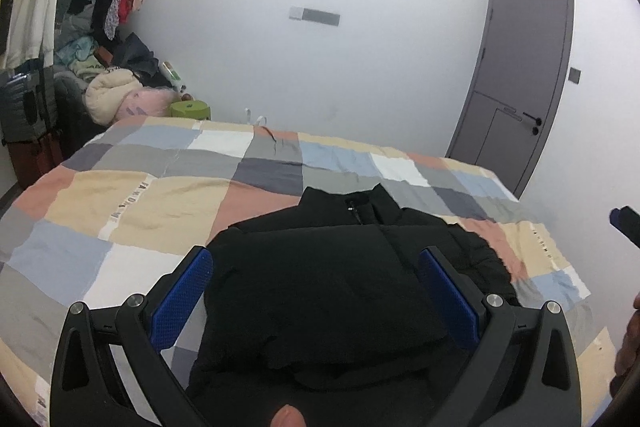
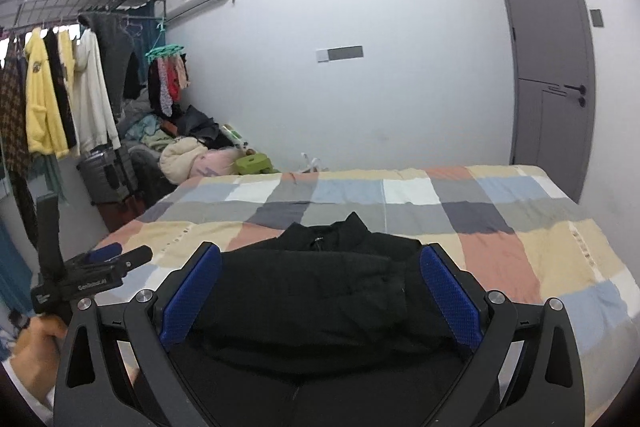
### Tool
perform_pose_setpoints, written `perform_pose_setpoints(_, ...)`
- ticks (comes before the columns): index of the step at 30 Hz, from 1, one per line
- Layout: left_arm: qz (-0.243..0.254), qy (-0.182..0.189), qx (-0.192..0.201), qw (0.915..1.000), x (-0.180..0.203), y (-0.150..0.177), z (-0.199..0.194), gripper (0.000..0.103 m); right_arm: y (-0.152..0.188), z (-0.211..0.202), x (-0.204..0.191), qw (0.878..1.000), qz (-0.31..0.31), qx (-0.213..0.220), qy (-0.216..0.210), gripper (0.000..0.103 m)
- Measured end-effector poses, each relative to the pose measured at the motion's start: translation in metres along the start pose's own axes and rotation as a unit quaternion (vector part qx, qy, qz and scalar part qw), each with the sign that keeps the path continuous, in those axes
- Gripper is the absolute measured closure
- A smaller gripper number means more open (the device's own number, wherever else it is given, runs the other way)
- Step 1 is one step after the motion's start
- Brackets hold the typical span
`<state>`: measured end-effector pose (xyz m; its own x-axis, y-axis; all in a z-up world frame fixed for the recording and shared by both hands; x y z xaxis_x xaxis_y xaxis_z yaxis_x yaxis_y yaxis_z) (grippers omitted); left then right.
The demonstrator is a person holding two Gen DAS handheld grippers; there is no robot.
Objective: Fold large clothes
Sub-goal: 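Release the sleeve onto the jacket and open the left tool, then grasp the jacket's side edge with the left tool while the right tool grasps the other side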
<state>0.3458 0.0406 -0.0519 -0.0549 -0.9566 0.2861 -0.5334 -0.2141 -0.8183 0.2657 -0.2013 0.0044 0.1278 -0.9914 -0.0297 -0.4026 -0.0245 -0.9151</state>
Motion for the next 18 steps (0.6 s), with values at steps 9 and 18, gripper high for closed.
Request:
perform_pose_setpoints(9, 0.015, -0.031, -0.053, 0.9980, 0.000, 0.037, 0.108, 0.000, 0.062, 0.133, 0.007, 0.996, -0.016, -0.084, -0.037, 0.028)
perform_pose_setpoints(18, 0.055, -0.050, -0.077, 0.9942, -0.002, 0.076, 0.173, 0.000, 0.128, 0.199, 0.020, 0.993, -0.022, -0.108, -0.048, 0.032)
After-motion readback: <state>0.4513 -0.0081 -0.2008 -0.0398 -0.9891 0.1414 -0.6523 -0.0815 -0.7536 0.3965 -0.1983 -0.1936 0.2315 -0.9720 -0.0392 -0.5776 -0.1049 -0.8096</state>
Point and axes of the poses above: each gripper's, at about its wrist camera, not at the fingertips, and z roughly the way its jaws point, x to its right, y to its underside, the point moved 3 cm from there along z, roughly the way its jaws point, and after that the axes turned 7 degrees about -z, right-handed, at the moved point
